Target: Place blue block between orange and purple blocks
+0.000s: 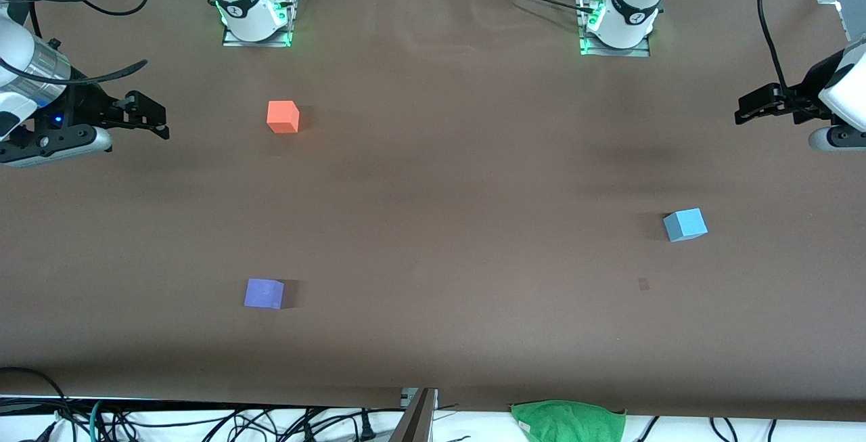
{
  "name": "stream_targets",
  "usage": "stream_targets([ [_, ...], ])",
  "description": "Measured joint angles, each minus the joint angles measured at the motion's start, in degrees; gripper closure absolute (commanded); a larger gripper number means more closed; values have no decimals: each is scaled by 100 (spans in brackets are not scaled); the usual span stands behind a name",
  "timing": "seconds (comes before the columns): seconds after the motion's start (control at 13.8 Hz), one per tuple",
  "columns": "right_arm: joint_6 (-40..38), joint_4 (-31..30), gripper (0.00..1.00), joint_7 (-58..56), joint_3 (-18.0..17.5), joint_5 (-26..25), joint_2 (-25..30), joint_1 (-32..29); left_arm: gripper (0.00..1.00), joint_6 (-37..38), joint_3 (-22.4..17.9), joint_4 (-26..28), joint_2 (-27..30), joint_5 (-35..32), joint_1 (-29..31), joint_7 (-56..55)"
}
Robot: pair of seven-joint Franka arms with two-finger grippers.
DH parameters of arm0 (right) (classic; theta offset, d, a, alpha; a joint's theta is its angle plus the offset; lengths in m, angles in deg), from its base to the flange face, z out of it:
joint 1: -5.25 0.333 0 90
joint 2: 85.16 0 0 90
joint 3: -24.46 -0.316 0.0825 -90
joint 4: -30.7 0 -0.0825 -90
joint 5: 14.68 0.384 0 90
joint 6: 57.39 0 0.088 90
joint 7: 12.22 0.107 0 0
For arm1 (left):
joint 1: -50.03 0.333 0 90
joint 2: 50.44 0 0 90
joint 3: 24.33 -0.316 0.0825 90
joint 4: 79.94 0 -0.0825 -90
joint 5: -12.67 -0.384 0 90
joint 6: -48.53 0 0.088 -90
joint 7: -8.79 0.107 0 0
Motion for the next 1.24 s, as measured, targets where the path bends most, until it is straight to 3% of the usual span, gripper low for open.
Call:
stream_targets([
  [1.24,0,0,0,5,18,0,-2,-16,0,-7,-3,-90,-35,0,27,0],
])
